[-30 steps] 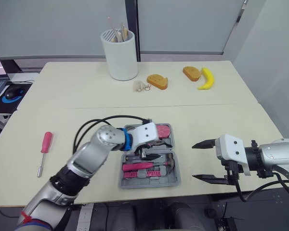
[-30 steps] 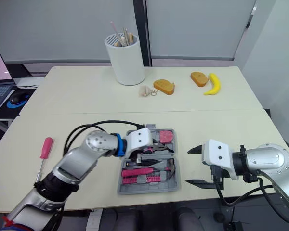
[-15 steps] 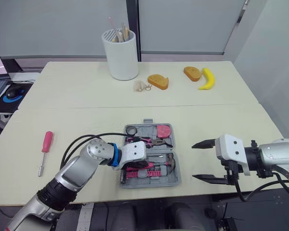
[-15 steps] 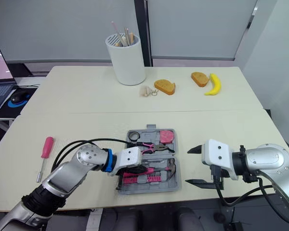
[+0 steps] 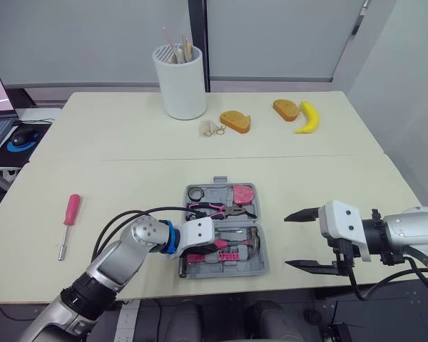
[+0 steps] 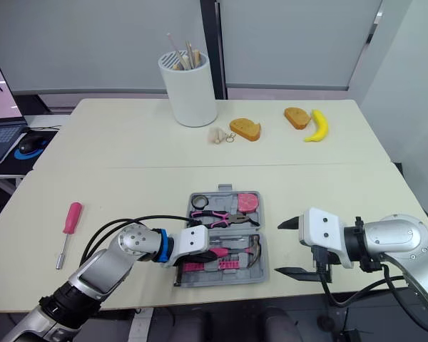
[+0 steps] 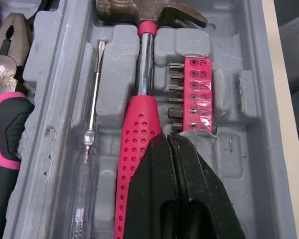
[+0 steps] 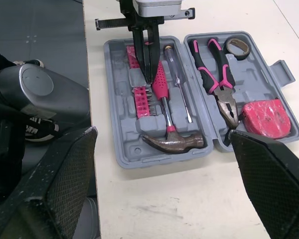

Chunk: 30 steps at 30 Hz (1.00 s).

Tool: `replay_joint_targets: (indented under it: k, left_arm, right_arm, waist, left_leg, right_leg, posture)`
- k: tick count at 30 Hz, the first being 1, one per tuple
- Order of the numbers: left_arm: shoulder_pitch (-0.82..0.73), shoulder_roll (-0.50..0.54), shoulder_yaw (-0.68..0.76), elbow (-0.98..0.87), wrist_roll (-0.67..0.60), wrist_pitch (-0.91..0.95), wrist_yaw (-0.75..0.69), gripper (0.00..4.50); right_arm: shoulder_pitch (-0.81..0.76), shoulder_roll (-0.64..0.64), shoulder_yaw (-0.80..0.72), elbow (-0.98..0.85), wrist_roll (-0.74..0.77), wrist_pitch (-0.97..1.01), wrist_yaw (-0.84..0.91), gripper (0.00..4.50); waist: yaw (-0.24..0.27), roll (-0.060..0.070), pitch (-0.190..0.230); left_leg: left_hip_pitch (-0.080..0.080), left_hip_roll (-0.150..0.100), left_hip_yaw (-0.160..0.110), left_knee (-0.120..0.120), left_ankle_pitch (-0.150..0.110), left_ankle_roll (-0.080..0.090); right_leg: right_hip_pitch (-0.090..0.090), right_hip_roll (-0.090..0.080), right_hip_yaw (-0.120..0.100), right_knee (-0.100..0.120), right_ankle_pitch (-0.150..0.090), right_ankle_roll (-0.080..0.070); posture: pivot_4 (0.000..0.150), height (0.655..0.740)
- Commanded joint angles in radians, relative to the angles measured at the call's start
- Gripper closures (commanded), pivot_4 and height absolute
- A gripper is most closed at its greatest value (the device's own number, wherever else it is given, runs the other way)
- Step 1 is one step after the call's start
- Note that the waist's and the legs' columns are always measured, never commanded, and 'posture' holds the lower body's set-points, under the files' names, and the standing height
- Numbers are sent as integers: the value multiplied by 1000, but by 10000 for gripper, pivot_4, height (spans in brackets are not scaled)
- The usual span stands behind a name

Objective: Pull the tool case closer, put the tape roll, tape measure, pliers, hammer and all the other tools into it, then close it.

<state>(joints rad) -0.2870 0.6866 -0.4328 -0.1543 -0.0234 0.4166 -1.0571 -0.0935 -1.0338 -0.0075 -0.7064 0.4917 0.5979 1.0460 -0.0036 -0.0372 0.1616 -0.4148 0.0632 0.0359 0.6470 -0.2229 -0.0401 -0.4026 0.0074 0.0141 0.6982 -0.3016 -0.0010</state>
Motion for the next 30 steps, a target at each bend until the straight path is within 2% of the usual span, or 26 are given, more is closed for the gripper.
replay_joint_targets:
  k: [1, 5, 11, 14, 16, 22, 25, 28, 30]
  left_arm:
    - [19, -7, 12, 25, -8, 51, 10, 44780]
    - [26, -9, 48, -3, -56, 85, 7, 44780]
    - [41, 18, 206, -103, -223, 111, -44, 44780]
    - [63, 54, 317, -138, -309, 125, -64, 44780]
    - [98, 89, 467, -124, -387, 159, -62, 44780]
    - [185, 94, 741, -27, -448, 178, 58, 44780]
    - [304, 116, 974, 131, -419, 105, 133, 44780]
    - [377, 142, 1090, 252, -419, 71, 155, 44780]
    - [416, 160, 1147, 340, -416, 48, 158, 41053]
  right_arm:
    - [2, -15, -27, -28, 3, -16, 7, 0]
    - [4, -19, -30, -26, 4, -19, 10, 0]
    - [5, -21, -43, -20, 4, -24, 11, 0]
    - [16, -18, -52, -14, -5, -31, 5, 0]
    - [34, -8, -66, 5, -28, -50, -16, 0]
    - [89, 23, -132, 50, -54, -66, -67, 0]
    - [162, 41, -209, 110, -98, -112, -94, 0]
    - [193, 62, -239, 149, -127, -155, -114, 0]
    - [208, 70, -253, 169, -134, -171, -110, 0]
  waist:
    - [0, 1, 0]
    - [-2, 2, -1]
    - [-2, 2, -1]
    - [-2, 2, -1]
    - [-5, 2, -1]
    - [-4, 2, -1]
    - [-11, 1, -1]
    - [-19, 1, -1]
    - [-20, 1, -1]
  left_leg:
    - [0, 0, 0, 0, 0, 0]
    - [0, 0, 0, 0, 0, 0]
    - [0, 1, -1, 0, 0, 0]
    - [0, 1, 0, 0, 0, 0]
    - [0, 1, 0, 0, 0, 0]
    - [0, 1, 0, 0, 0, 0]
    - [0, 1, 1, -1, 0, 0]
    - [0, 2, 1, -1, 0, 0]
    - [0, 2, 1, -2, 0, 0]
  right_leg:
    - [0, 0, 0, 0, 0, 0]
    - [0, 0, 0, 0, 0, 0]
    - [-1, 1, -1, 0, 0, 0]
    - [-1, 0, 0, 0, 0, 0]
    - [-1, 0, 0, 0, 0, 0]
    - [-1, 0, -1, 0, -1, 1]
    - [-1, -1, 0, 0, 0, 0]
    - [-2, -4, 0, -1, -1, -1]
    - [-2, -6, -2, 0, -1, -1]
  posture:
    - [1500, 7337]
    - [1500, 7337]
    - [1500, 7337]
    - [1500, 7337]
    - [1500, 7337]
    - [1500, 7337]
    - [1500, 7337]
    - [1500, 7337]
    - [1500, 7337]
